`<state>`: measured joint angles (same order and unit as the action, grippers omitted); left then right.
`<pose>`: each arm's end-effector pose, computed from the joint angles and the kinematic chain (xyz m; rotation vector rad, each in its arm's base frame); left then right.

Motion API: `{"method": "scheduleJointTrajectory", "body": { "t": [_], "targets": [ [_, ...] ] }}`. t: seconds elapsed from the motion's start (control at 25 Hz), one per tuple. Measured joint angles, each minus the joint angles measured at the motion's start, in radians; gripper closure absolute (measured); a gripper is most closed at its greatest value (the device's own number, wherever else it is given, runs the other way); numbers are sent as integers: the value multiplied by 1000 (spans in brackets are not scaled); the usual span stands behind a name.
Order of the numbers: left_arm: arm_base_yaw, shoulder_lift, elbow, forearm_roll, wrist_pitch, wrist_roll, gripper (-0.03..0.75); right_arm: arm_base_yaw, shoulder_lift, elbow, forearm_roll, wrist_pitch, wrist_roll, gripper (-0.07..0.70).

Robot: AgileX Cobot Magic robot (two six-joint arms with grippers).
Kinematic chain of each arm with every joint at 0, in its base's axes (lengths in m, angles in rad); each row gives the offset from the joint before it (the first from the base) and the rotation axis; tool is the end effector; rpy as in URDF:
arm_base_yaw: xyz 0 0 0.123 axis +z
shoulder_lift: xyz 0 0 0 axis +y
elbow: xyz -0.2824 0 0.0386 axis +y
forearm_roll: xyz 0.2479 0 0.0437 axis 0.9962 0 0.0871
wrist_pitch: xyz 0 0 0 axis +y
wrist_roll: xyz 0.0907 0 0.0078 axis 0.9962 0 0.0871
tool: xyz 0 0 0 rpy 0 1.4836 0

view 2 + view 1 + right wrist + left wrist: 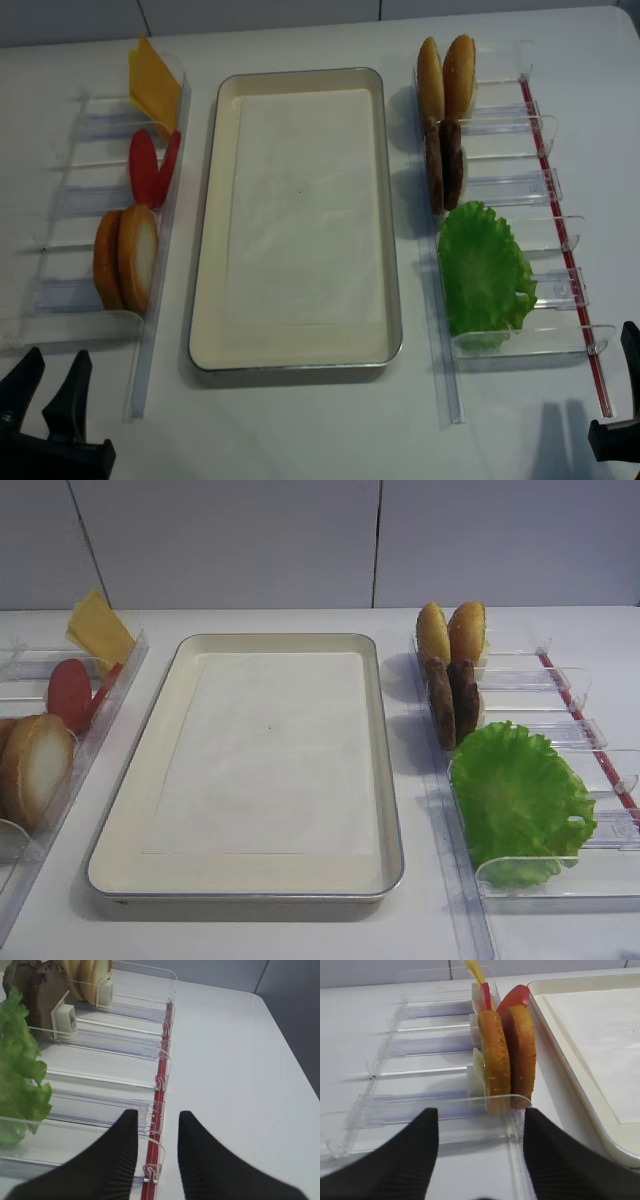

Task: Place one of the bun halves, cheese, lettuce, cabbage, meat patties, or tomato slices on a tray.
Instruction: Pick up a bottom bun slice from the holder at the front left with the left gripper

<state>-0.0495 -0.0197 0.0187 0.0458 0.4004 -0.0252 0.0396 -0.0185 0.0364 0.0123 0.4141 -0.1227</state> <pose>0.0514 -0.0009 0.1719 0.0503 1.8819 -0.0055 0.0512 0.0025 0.1647 -0.1479 1.9101 -0.0437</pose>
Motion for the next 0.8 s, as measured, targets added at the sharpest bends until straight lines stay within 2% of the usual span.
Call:
{"method": "scheduleJointTrajectory", "body": {
  "t": [0.8],
  "targets": [
    [0,0,0,0,0,0,359,0,0,0,0,0,0,382]
  ]
}}
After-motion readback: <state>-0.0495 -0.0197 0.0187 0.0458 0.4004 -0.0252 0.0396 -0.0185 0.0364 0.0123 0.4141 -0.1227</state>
